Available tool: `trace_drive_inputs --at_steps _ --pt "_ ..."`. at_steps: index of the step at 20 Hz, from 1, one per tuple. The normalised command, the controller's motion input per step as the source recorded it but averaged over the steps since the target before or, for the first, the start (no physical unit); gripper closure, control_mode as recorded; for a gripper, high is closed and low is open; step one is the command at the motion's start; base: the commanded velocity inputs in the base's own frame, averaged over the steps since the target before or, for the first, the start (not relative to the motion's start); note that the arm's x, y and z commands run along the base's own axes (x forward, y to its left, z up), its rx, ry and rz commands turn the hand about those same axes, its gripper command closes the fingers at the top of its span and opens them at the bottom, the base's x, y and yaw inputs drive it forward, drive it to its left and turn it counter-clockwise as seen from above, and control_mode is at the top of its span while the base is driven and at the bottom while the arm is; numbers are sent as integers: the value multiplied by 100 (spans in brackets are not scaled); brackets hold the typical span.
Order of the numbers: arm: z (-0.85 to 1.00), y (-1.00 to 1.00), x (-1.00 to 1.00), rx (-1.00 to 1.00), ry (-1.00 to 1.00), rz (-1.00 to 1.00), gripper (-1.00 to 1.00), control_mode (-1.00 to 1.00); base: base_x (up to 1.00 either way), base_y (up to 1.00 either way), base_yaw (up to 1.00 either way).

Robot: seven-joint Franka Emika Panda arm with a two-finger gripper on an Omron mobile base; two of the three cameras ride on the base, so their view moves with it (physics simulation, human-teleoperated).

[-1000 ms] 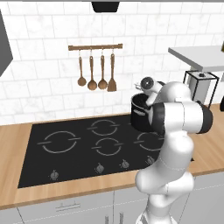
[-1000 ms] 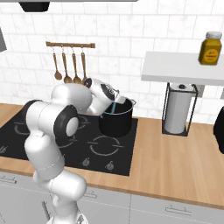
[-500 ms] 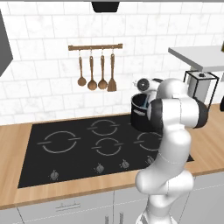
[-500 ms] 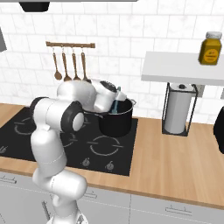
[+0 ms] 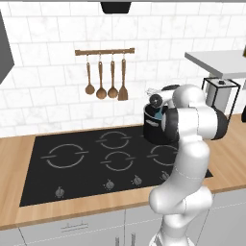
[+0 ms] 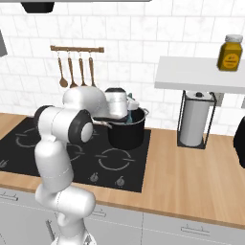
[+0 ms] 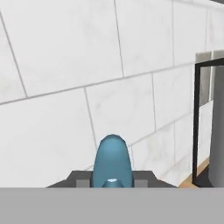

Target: Put the onion and lime in the pot. Retrieve the spatula and lightly stir the vegetables in the pot.

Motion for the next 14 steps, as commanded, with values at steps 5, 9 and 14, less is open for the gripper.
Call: trace_drive_inputs --at_steps 5,9,14 --pt "0 -7 -5 1 10 0 100 -100 0 0 0" --pt "8 -5 0 6 47 0 100 -100 0 0 0" --pt "8 1 -10 3 56 0 100 -100 0 0 0"
